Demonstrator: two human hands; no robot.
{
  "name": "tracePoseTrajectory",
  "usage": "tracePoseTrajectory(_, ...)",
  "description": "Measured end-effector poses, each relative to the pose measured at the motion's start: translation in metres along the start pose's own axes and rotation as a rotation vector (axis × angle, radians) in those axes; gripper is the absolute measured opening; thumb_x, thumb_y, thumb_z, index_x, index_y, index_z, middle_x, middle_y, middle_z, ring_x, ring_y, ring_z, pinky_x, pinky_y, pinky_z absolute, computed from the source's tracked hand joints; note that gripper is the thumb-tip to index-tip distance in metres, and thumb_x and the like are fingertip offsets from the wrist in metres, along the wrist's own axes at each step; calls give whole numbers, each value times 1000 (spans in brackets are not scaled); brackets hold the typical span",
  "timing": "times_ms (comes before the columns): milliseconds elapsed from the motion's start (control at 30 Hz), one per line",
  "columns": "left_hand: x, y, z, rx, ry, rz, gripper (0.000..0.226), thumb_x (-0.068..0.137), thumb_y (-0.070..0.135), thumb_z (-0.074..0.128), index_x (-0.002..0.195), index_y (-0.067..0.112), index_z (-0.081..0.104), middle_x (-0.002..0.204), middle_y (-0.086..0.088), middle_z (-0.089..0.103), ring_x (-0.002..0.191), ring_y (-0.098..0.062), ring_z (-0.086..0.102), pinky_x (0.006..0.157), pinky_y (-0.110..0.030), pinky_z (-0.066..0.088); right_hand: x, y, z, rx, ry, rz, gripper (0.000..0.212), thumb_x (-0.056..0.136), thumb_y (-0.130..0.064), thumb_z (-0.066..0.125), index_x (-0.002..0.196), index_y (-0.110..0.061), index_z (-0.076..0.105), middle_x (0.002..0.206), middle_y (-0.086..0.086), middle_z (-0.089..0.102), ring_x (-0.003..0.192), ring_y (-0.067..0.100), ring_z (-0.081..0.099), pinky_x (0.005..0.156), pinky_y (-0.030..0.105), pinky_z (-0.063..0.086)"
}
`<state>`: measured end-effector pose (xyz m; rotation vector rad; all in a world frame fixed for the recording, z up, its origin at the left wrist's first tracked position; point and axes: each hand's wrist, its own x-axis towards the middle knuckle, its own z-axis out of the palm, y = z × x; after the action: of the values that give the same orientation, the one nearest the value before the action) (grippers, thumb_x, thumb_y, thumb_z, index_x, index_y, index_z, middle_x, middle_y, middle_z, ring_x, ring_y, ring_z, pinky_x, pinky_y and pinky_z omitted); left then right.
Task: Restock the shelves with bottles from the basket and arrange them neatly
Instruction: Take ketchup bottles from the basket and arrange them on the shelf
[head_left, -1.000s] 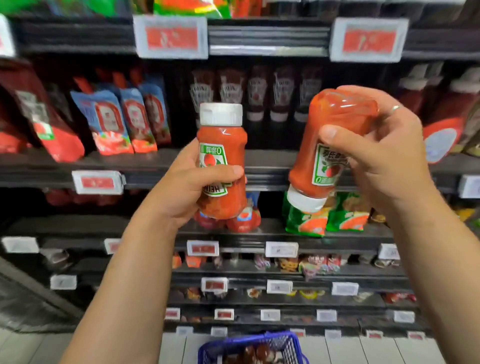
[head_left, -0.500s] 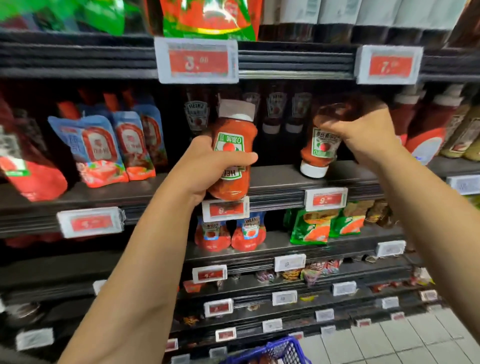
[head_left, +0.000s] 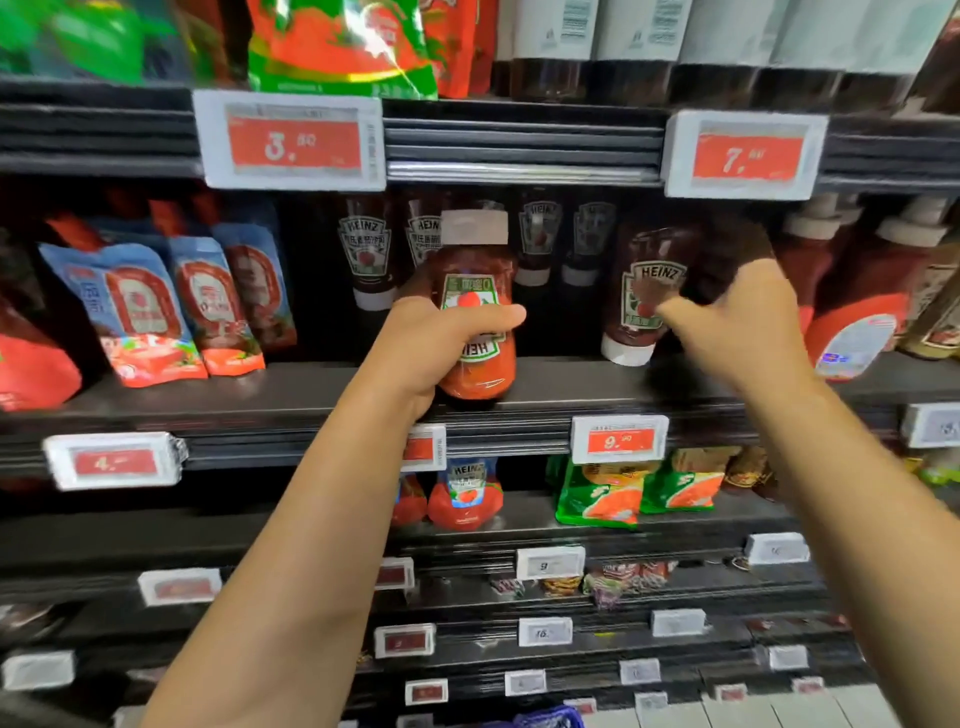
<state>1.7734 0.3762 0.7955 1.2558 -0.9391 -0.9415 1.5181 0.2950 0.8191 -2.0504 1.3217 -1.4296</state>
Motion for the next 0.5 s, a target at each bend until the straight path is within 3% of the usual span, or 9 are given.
tracePoseTrajectory(67, 3, -2, 5, -18, -7, -12, 66, 41, 41, 96, 101, 24, 72, 92, 4, 79, 85, -14, 76, 79, -36, 60, -37, -5, 1, -195, 109, -145, 43, 82, -31, 76, 116, -15, 56, 108, 5, 61, 97, 15, 57, 82, 19, 41)
tracePoseTrajectory(100, 4, -1, 9, -22, -17, -23, 63, 44, 40, 96, 100, 23, 73, 92, 4, 79, 86, -14, 76, 79, -35, 59, -54, -10, 6, -158, 88, -189, 39, 82, -34, 73, 115, -20, 57, 106, 1, 60, 95, 12, 57, 83, 19, 43)
tracePoseTrajectory(167, 5, -1, 16, -32, -39, -30, 49, 53, 35, 96, 95, 21, 76, 93, 2, 79, 86, -14, 77, 72, -31, 60, -74, -25, 24, 69, -129, -103, 52, 78, -46, 73, 123, -28, 56, 109, -9, 62, 102, 1, 60, 89, 15, 47)
tracePoseTrajectory(233, 5, 0, 25, -77, -55, -34, 30, 62, 29, 93, 86, 17, 80, 91, -3, 79, 84, -17, 77, 65, -28, 60, -77, -36, 46, 224, -389, 49, 81, 70, -57, 77, 138, -28, 45, 118, -11, 62, 111, 0, 60, 96, 20, 51)
tracePoseTrajectory(300, 4, 1, 31, -131, -69, -49, 20, 67, 26, 89, 84, 16, 81, 91, -8, 79, 85, -22, 77, 67, -32, 61, -68, -39, 64, 217, -492, 109, 92, 68, -56, 82, 141, -25, 38, 119, -11, 63, 109, 3, 64, 97, 30, 56)
tracePoseTrajectory(433, 5, 0, 30, -232, -53, -54, 5, 82, 10, 79, 86, 12, 80, 90, -14, 78, 83, -25, 77, 67, -31, 60, -46, -37, 83, 161, -451, 116, 66, 67, -52, 87, 116, -30, 49, 103, -14, 67, 93, 2, 67, 82, 30, 57)
tracePoseTrajectory(500, 6, -1, 23, -274, -38, -46, 10, 85, 4, 74, 79, 8, 81, 92, -18, 77, 86, -28, 77, 72, -33, 61, -35, -36, 84, 184, -489, 99, 69, 67, -44, 91, 122, -23, 55, 111, -7, 70, 99, 11, 69, 89, 36, 57)
